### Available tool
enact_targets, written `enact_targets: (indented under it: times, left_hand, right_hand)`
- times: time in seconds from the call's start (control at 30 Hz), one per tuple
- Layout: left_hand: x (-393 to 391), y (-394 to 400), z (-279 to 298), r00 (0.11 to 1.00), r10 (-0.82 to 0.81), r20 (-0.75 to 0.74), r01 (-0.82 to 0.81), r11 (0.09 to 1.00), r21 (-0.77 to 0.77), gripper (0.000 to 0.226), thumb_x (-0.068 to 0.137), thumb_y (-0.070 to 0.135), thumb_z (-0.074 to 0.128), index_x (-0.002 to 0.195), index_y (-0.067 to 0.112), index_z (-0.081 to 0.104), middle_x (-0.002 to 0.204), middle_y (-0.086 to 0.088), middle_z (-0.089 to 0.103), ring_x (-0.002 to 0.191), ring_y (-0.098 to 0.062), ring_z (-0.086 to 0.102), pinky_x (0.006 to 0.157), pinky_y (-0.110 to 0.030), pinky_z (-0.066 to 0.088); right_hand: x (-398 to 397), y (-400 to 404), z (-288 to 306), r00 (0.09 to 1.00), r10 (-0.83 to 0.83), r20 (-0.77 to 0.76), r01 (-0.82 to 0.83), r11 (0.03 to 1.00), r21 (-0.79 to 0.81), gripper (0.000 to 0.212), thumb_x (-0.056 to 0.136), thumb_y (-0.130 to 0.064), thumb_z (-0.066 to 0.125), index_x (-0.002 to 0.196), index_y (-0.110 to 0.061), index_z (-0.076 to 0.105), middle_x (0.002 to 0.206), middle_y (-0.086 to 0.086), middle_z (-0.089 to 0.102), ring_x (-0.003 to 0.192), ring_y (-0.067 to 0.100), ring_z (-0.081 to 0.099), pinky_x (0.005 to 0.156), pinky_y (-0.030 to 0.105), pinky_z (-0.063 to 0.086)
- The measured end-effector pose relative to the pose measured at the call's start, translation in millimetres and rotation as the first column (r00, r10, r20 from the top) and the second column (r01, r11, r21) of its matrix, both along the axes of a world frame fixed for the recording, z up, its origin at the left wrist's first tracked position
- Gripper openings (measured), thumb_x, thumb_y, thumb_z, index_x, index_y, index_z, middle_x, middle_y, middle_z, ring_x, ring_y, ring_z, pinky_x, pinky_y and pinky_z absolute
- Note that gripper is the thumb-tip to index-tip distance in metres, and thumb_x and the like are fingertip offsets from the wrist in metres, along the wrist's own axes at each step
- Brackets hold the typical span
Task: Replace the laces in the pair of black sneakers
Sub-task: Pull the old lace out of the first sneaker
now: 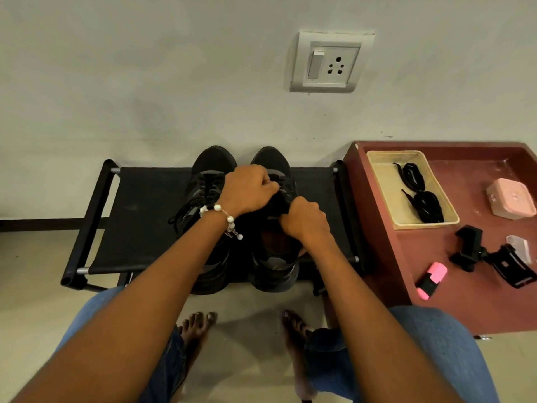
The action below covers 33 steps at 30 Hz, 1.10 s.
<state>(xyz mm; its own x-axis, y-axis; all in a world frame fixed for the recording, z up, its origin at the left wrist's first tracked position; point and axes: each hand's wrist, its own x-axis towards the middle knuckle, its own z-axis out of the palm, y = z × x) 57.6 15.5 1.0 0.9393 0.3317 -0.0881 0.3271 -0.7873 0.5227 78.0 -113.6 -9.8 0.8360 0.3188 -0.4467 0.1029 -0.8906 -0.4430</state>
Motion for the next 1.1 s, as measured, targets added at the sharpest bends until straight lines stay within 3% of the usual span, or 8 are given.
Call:
enact_targets:
  times: [0.17,0.47,0.63,0.73,0.83,0.9,1.0,1.1]
  left_hand:
    - [0,6,-5,0.987,0.118,-0.107,-0.151,0.903,-0.403,0.024,0.088,0.027,0.055,0.072,0.011,0.06,0.075,-0.011,0.054,0.071,-0.022,0.047,0.067,-0.035,0.039]
    - [-1,10,-1,0.944,0.17,-0.284,-0.324,0.648,-0.689,0.026,0.085,0.008,0.047,0.092,0.003,0.072,0.064,0.001,0.055,0.059,-0.012,0.042,0.065,-0.025,0.041]
    - [-2,23,9,0.915,0.275,-0.295,-0.37,0.282,-0.885,0.023,0.088,0.003,0.033,0.07,0.009,0.046,0.08,-0.009,0.065,0.088,-0.026,0.068,0.08,-0.042,0.042]
    - [-3,24,9,0.92,0.296,-0.259,-0.385,0.548,-0.743,0.016,0.088,0.014,0.042,0.083,0.007,0.056,0.093,-0.009,0.067,0.094,-0.026,0.07,0.084,-0.046,0.046]
    - [-1,17,3,0.928,0.353,-0.116,-0.369,0.843,-0.391,0.024,0.086,0.023,0.052,0.07,0.005,0.054,0.076,-0.013,0.064,0.073,-0.032,0.066,0.06,-0.036,0.05]
    - [-4,16,2,0.931,0.365,-0.024,-0.365,0.92,-0.143,0.033,0.087,0.022,0.054,0.06,0.007,0.042,0.069,-0.012,0.056,0.058,-0.027,0.052,0.05,-0.031,0.038]
    - [-11,13,7,0.935,0.347,0.069,-0.354,0.921,0.162,0.023,0.088,0.02,0.056,0.071,0.006,0.05,0.103,-0.02,0.057,0.088,-0.035,0.056,0.067,-0.039,0.046]
    - [-18,9,10,0.973,0.23,0.003,-0.225,0.952,0.208,0.026,0.087,0.024,0.059,0.068,0.008,0.051,0.098,-0.019,0.062,0.087,-0.036,0.061,0.066,-0.039,0.047]
  right_hand:
    - [1,1,-1,1.0,0.004,-0.016,-0.004,1.0,-0.011,0.031,0.095,-0.027,0.054,0.115,-0.005,0.052,0.117,0.017,0.056,0.105,0.037,0.057,0.074,0.039,0.045]
    - [3,1,-2,1.0,0.018,-0.018,-0.018,1.0,-0.018,0.027,0.094,-0.026,0.054,0.111,-0.005,0.051,0.116,0.018,0.055,0.105,0.038,0.056,0.077,0.04,0.047]
    - [6,-2,0,0.999,0.022,-0.024,-0.022,0.999,-0.026,0.019,0.095,-0.025,0.053,0.1,-0.007,0.048,0.115,0.017,0.054,0.099,0.035,0.055,0.072,0.037,0.043]
    - [6,-1,1,0.999,0.044,-0.021,-0.045,0.998,-0.038,0.023,0.095,-0.025,0.054,0.106,-0.005,0.05,0.118,0.018,0.053,0.105,0.038,0.055,0.074,0.038,0.044]
    - [4,-1,2,0.999,0.047,-0.02,-0.048,0.997,-0.054,0.02,0.095,-0.024,0.054,0.104,-0.007,0.047,0.12,0.018,0.051,0.102,0.036,0.054,0.073,0.038,0.043]
    - [5,-1,5,0.998,0.057,0.005,-0.057,0.996,-0.073,0.025,0.095,-0.024,0.055,0.111,-0.006,0.048,0.121,0.018,0.051,0.096,0.034,0.052,0.072,0.038,0.042]
    - [10,1,8,0.993,0.077,0.089,-0.074,0.997,-0.036,0.044,0.092,-0.024,0.061,0.128,-0.005,0.044,0.123,0.019,0.052,0.105,0.038,0.055,0.072,0.038,0.041]
    - [17,5,8,0.957,0.189,0.22,-0.205,0.977,0.051,0.055,0.087,-0.014,0.065,0.137,-0.009,0.041,0.124,0.018,0.052,0.111,0.038,0.054,0.074,0.036,0.042]
